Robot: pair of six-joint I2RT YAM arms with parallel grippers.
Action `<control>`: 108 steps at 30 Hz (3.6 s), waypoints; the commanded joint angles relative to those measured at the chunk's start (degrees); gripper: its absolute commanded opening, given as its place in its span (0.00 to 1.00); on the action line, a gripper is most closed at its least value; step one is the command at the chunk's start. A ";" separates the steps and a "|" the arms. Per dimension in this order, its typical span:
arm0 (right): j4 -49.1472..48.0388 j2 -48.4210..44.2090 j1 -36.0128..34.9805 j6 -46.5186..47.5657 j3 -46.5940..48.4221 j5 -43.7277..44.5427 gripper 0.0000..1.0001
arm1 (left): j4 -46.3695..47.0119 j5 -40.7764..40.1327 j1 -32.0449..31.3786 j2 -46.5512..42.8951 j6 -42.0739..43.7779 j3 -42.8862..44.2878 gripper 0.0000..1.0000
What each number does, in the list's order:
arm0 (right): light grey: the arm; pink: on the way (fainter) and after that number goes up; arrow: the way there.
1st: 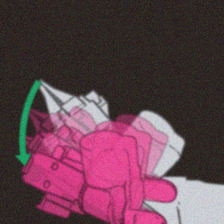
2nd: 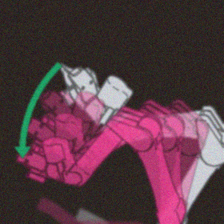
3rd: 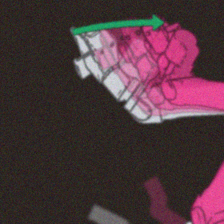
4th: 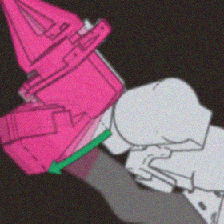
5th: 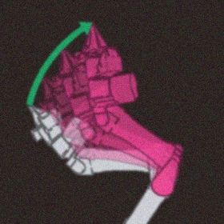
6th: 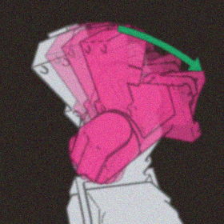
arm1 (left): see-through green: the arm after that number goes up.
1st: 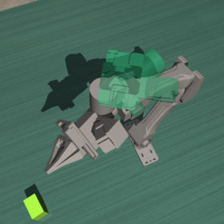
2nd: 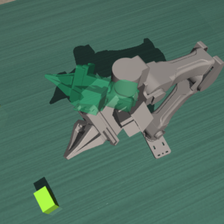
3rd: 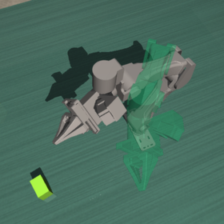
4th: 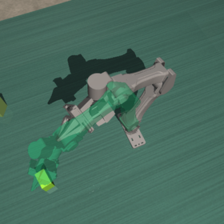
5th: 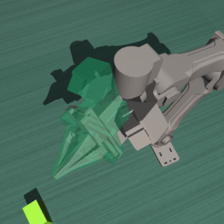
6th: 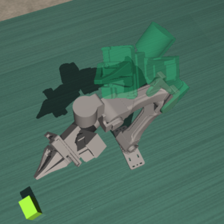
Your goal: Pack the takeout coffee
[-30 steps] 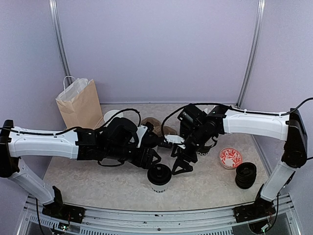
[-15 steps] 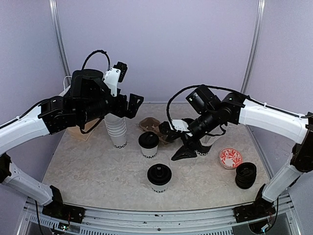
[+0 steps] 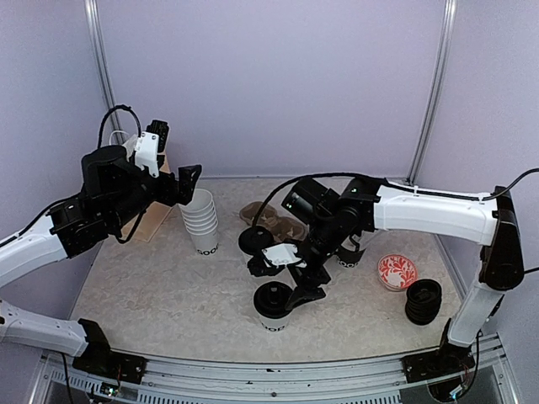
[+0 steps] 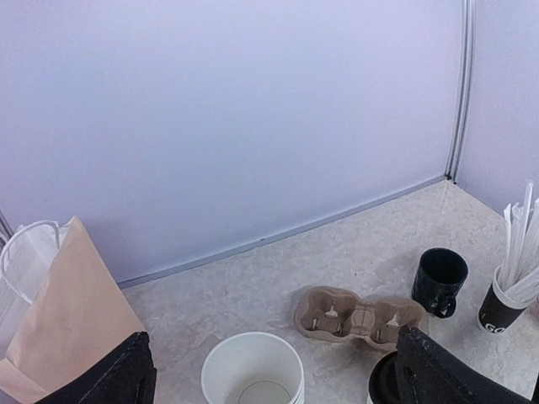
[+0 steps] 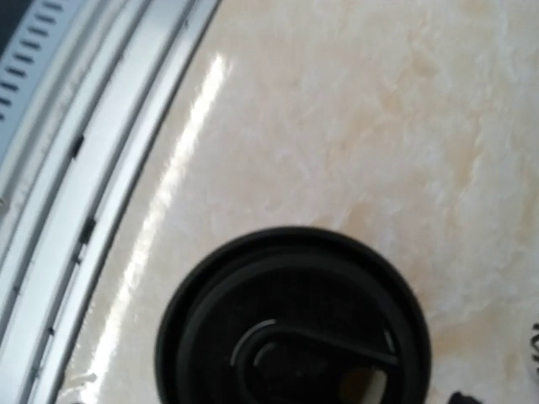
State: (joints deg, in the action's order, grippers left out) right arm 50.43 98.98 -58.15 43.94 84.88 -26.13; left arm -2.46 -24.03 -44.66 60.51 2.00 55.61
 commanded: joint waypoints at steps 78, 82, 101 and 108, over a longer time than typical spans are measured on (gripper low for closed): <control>-3.01 36.71 -4.88 -18.56 53.66 8.10 0.94 | 5.75 19.48 20.49 -4.74 -6.93 -0.16 0.93; -4.06 28.49 -3.94 -16.82 45.62 10.26 0.88 | 5.24 20.47 20.48 -4.39 -6.63 0.25 0.91; -3.83 8.62 12.02 -3.94 14.51 17.50 0.60 | 4.32 22.27 20.45 -3.69 -6.39 1.06 0.88; -1.65 12.17 12.27 -2.28 14.96 17.35 0.56 | 4.18 22.71 20.47 -3.29 -6.46 1.10 0.87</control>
State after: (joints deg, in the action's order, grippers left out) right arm 47.00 108.44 -45.80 39.86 99.22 -8.49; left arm 1.78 -2.15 -24.67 57.06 -4.67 55.42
